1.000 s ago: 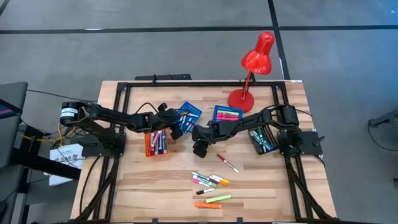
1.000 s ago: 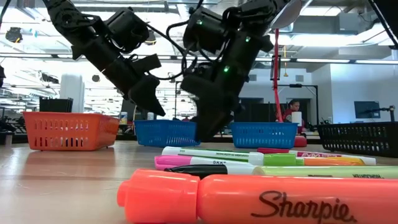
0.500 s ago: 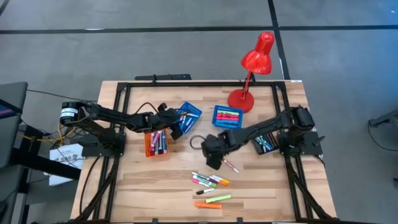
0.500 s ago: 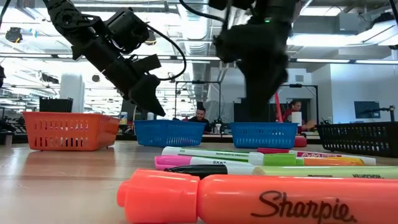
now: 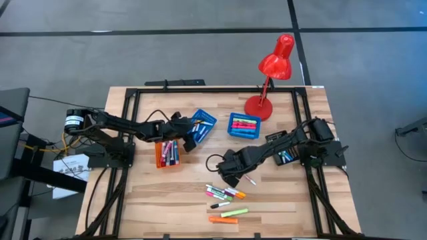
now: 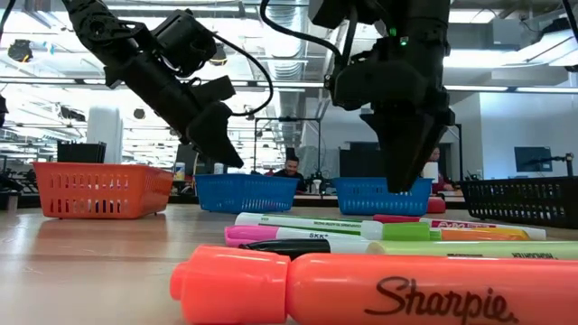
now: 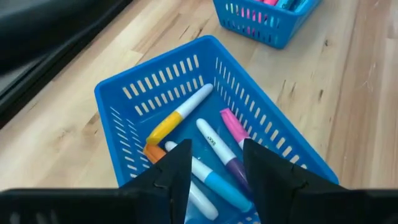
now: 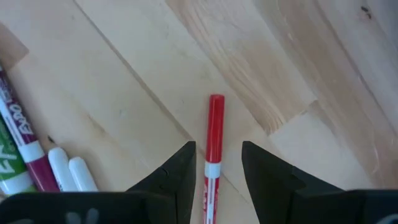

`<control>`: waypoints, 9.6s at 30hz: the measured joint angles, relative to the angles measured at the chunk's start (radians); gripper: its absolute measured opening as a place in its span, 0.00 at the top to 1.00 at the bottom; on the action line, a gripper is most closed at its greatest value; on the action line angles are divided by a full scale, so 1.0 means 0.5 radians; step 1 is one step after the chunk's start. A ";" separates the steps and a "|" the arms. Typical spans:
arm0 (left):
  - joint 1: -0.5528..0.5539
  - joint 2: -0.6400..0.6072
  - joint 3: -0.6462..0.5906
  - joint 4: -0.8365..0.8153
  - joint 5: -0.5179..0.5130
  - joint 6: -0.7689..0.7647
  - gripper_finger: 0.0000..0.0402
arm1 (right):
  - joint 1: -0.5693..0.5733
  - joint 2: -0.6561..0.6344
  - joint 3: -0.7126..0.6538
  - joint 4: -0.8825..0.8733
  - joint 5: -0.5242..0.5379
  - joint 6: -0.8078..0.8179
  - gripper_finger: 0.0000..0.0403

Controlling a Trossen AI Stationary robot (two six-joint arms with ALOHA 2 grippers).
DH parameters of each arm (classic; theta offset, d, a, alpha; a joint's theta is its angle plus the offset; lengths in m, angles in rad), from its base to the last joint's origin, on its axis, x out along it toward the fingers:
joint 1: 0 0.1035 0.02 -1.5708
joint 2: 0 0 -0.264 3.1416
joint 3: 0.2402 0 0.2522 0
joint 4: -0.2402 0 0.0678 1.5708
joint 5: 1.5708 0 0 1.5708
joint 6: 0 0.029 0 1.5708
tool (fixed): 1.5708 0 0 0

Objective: Pick & Place Markers
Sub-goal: Put the small red marker pen into the black bin, then put the large light green marker pen into the orange bin, then put the small violet marker pen into the black bin

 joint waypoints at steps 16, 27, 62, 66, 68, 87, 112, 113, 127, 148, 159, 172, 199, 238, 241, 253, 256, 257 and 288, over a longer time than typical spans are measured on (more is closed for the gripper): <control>-0.001 0.000 0.000 0.105 0.000 0.030 0.66 | -0.004 0.006 -0.265 0.264 -0.024 0.004 0.70; -0.002 0.000 0.000 0.113 0.000 -0.005 0.66 | -0.103 -0.010 -0.354 0.390 -0.099 -0.026 0.81; -0.174 0.001 -0.012 0.142 0.014 -0.210 0.66 | -0.337 -1.011 -1.012 -0.509 0.603 0.368 0.82; -0.214 0.001 -0.012 0.148 0.013 -0.216 0.66 | -0.433 -1.071 -1.113 -0.443 0.519 0.356 0.82; -0.241 0.001 -0.012 0.165 0.014 -0.255 0.66 | -0.480 -1.086 -1.103 -0.442 0.519 0.355 0.81; -0.849 0.001 -0.014 0.358 0.508 -0.286 0.66 | -0.546 -0.996 -0.848 1.328 0.543 -0.881 0.81; -1.084 0.717 0.120 1.156 0.328 -0.283 0.66 | -0.164 -0.519 -0.850 1.869 0.035 -0.888 0.81; -1.088 0.750 0.142 1.150 0.328 -0.268 0.66 | -0.129 -0.528 -0.845 1.873 0.095 -0.884 0.81; -1.186 1.055 0.298 1.163 0.331 -0.194 0.66 | 0.223 -0.582 -0.848 1.696 0.568 -0.478 0.81; -1.137 1.102 0.290 1.164 0.296 -0.092 0.67 | 0.361 -0.582 -0.848 1.708 0.723 -0.363 0.81; -1.126 1.108 0.288 1.075 0.297 -0.087 0.79 | 0.371 -0.581 -0.848 1.710 0.722 -0.362 0.81; -1.146 0.953 0.285 1.007 0.255 -0.095 0.79 | 0.371 -0.581 -0.848 1.702 0.721 -0.362 0.81; -1.477 -1.026 0.087 -2.182 -0.526 -1.658 0.79 | 0.449 -0.581 -0.848 1.690 0.816 -0.237 0.81; -1.080 -0.641 0.202 -1.306 -0.291 -0.990 0.63 | 0.382 -0.580 -0.849 1.747 0.918 -0.191 0.81; -1.080 -0.641 0.171 -1.007 -0.292 -0.802 0.63 | 0.329 -0.580 -0.849 1.746 0.913 -0.230 0.81; -1.076 -0.639 0.063 -0.745 -0.324 -0.439 0.63 | -0.061 -0.580 -0.849 1.695 0.830 -0.582 0.81; -1.066 -0.639 0.046 -0.732 -0.347 -0.438 0.63 | -0.143 -0.580 -0.849 1.575 0.730 -0.639 0.81; -1.065 -0.639 0.038 -0.730 -0.347 -0.438 0.63 | -0.164 -0.580 -0.849 1.546 0.705 -0.639 0.81; -1.068 -0.433 0.037 -0.538 -0.347 -0.583 0.63 | -0.524 -0.221 -0.698 1.686 0.470 -1.170 0.66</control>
